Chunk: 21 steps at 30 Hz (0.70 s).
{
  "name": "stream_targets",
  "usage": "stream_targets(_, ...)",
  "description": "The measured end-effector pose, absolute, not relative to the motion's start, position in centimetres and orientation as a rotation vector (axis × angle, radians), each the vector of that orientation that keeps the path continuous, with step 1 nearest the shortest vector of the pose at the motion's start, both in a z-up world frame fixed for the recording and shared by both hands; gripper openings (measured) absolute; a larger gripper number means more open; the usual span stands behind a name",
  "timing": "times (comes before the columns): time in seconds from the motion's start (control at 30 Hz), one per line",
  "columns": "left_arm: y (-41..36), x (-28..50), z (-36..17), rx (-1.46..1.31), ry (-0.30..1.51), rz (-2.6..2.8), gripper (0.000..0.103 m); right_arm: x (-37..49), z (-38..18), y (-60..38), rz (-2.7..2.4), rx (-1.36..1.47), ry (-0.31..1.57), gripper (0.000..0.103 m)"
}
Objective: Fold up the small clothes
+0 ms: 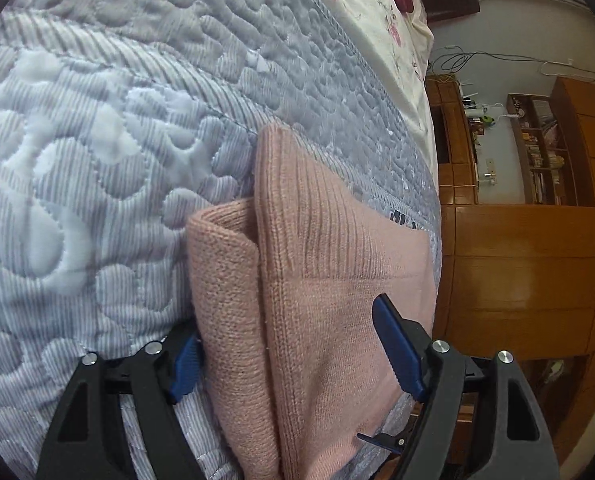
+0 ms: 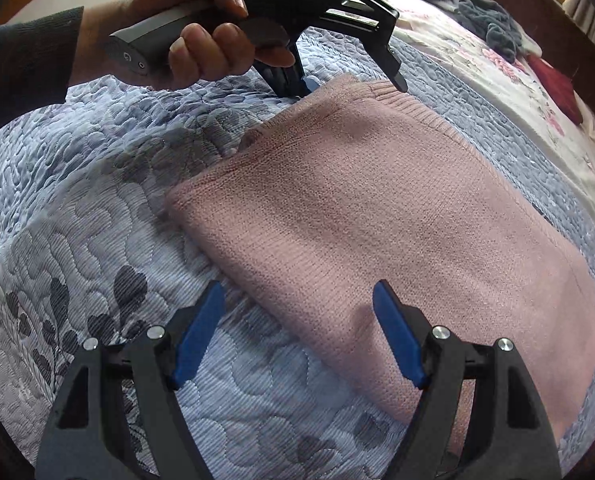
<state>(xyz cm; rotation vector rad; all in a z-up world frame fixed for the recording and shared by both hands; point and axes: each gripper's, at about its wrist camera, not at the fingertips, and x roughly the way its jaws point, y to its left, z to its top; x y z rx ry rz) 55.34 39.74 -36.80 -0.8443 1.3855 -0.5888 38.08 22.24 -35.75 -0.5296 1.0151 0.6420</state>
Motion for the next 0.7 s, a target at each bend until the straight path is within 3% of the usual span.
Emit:
stream_targets(0.57, 39.3, 56.9, -37.5, -0.865, 1.385, -0.611, 0.076, 36.9, -38.1, 27.3, 0.597, -0.735, 0.849, 0.076)
stream_targets(0.6, 39.3, 57.0, -37.6, -0.866, 1.387, -0.610, 0.074, 36.9, -38.2, 27.8, 0.591, -0.748, 0.829, 0.076)
stream_targets(0.7, 39.7, 57.2, -38.2, -0.868, 1.402, -0.581, 0.048, 36.8, -38.0, 29.0, 0.566, -0.766, 0.767, 0.070)
